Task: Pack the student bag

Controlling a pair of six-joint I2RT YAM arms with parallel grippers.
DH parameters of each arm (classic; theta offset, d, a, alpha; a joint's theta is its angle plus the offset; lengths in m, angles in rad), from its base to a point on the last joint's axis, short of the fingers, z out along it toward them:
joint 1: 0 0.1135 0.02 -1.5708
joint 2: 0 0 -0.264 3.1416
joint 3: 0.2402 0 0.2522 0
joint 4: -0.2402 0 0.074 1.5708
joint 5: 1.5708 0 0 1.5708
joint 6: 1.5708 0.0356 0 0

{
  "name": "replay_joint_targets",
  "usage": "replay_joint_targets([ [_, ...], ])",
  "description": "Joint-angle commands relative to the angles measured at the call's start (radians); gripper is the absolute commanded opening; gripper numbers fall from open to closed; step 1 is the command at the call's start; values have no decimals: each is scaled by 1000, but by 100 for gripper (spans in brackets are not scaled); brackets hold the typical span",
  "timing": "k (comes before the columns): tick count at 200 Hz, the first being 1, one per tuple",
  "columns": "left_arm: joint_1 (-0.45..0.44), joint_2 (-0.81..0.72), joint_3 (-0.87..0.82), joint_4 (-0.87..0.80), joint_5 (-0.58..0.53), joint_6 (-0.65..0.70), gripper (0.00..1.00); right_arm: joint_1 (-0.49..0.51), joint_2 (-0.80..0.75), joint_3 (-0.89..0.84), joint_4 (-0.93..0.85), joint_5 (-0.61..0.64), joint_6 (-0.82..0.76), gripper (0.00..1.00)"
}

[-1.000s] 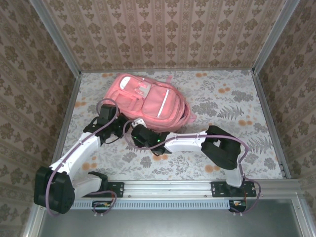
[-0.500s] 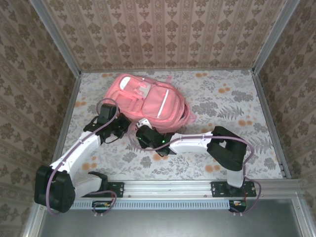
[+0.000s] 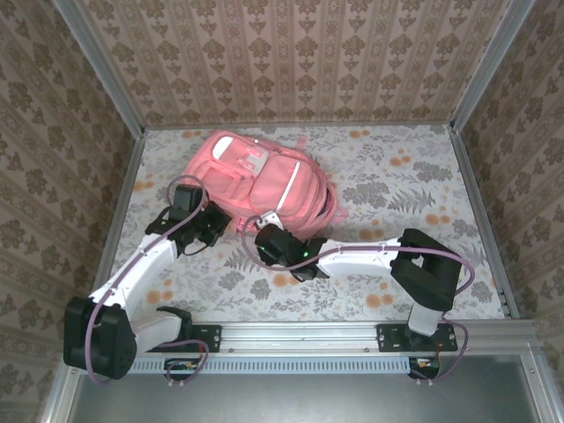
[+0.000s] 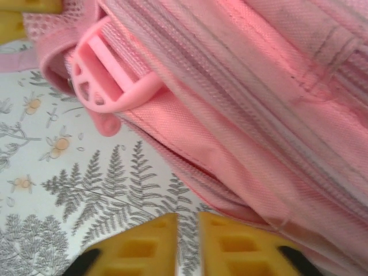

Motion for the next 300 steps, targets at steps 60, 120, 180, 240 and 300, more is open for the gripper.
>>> replay_joint_targets([
  [60, -43, 6, 146, 75, 7, -89, 0, 32, 93, 129, 64, -83, -7, 36],
  [120, -56, -1, 149, 65, 1, -101, 0, -28, 168, 205, 76, -19, -29, 50],
  [180, -62, 1, 154, 63, 0, -97, 0, -46, 259, 327, 48, 23, -98, 30],
  [240, -38, 21, 138, 65, -10, -68, 0, -46, 149, 208, 63, 24, -61, 0],
  [300, 45, 20, 104, 59, -3, -25, 0, -46, 48, 72, 41, 6, 4, 0],
])
